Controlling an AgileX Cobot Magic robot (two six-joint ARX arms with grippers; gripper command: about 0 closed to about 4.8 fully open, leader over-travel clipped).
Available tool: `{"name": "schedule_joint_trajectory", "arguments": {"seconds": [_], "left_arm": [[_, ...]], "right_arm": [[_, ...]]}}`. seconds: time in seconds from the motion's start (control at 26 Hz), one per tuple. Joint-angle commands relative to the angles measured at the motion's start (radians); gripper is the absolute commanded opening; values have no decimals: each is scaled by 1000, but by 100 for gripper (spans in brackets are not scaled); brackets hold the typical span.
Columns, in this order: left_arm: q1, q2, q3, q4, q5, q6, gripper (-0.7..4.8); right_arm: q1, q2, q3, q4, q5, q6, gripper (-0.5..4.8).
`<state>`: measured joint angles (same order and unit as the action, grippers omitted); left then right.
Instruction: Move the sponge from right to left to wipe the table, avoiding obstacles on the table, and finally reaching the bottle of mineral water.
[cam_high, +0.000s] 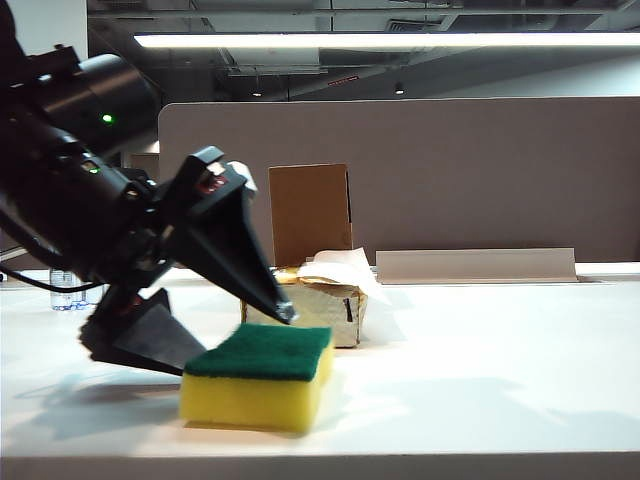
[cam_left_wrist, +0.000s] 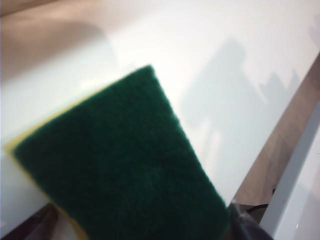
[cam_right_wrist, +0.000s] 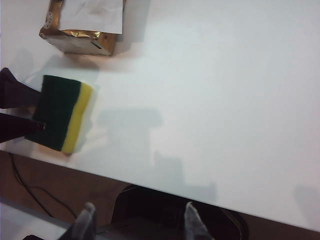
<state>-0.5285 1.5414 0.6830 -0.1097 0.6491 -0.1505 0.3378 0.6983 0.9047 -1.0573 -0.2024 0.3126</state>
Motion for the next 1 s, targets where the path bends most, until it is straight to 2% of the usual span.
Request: {"name": "schedule_joint_trajectory", "arguments": {"seconds": [0.04,0.12,0.19,0.27,0.38,0.46,0.5,0.58,1.0], "left_arm": [[-40,40,2,-1,-32,0,479],[-45,49,2,0,-73,0,479],[-44,48,2,0,-95,0,363],[-44,49,2,-8,-95,1,221],[-51,49,2,-6,-92,5,114],[-51,49,2,-6,-92,5,93],[-51,49,2,-6,-92,5,11],[-51,49,2,-6,-93,5,-6],[-29,47,2,-36,-157,4,-6]], "right_arm": [[0,-1,5,6,1,-3,229],[0,-2,5,6,1,-3,229],[0,-2,5,5,1,-3,229],[0,-2,5,6,1,-3,229],[0,-1,5,7,1,-3,229],[0,-1,5,7,1,-3,228],[0,-1,5,7,1,-3,228],[0,-2,5,7,2,-3,207],[0,-2,5,3,-23,-3,207]]}}
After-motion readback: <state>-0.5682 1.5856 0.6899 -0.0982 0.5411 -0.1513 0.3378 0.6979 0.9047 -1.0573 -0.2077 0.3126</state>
